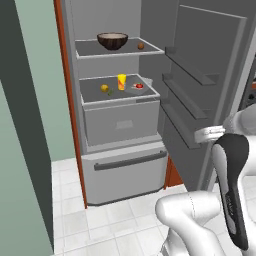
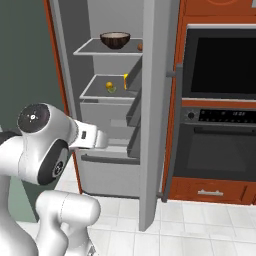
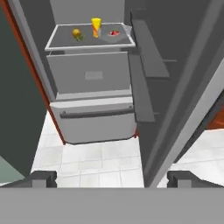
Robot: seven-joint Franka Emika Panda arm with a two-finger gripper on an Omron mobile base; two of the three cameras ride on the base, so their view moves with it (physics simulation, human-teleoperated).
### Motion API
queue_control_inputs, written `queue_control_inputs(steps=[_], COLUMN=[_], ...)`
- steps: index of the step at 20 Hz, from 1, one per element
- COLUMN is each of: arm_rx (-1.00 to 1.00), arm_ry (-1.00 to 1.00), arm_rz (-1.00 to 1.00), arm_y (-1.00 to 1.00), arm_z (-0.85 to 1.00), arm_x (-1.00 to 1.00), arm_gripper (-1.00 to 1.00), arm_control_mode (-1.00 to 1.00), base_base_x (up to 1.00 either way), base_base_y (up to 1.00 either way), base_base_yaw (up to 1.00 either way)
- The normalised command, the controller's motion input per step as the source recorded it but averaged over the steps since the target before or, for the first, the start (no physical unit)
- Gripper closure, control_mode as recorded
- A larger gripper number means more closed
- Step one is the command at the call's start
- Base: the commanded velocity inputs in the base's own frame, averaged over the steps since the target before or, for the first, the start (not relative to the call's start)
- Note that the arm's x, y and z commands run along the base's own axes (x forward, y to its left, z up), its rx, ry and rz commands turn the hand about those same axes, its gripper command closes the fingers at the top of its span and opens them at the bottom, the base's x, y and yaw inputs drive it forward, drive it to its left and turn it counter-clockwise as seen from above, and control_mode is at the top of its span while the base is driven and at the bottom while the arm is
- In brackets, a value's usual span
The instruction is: Place the tupperware on the second highest shelf of the fridge. Make space for the tupperware among the existing items by rearranging them on the shelves if needed. Close the fridge door when finished.
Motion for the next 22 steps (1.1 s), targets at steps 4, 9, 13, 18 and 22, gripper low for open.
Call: queue_control_inputs(steps=[4, 9, 13, 18, 22], arm_rx=[0.11, 0.07, 0.28, 0.34, 0.33], arm_ry=[-0.04, 0.00, 0.00, 0.00, 0.05], arm_rz=[-0.03, -0.13, -0.16, -0.20, -0.19], arm_y=[-0.79, -0.83, -0.99, -1.00, -1.00], arm_z=[-0.13, -0.12, -0.03, -0.08, -0.14], arm_x=[0.05, 0.25, 0.45, 0.58, 0.75], arm_gripper=[-1.00, -1.00, -1.00, -1.00, -1.00], arm_control_mode=[-1.00, -1.00, -1.00, -1.00, -1.00], base_base_x=[0.00, 0.00, 0.00, 0.00, 0.00], base_base_y=[0.00, 0.00, 0.00, 0.00, 0.00], base_base_yaw=[0.00, 0.00, 0.00, 0.00, 0.00])
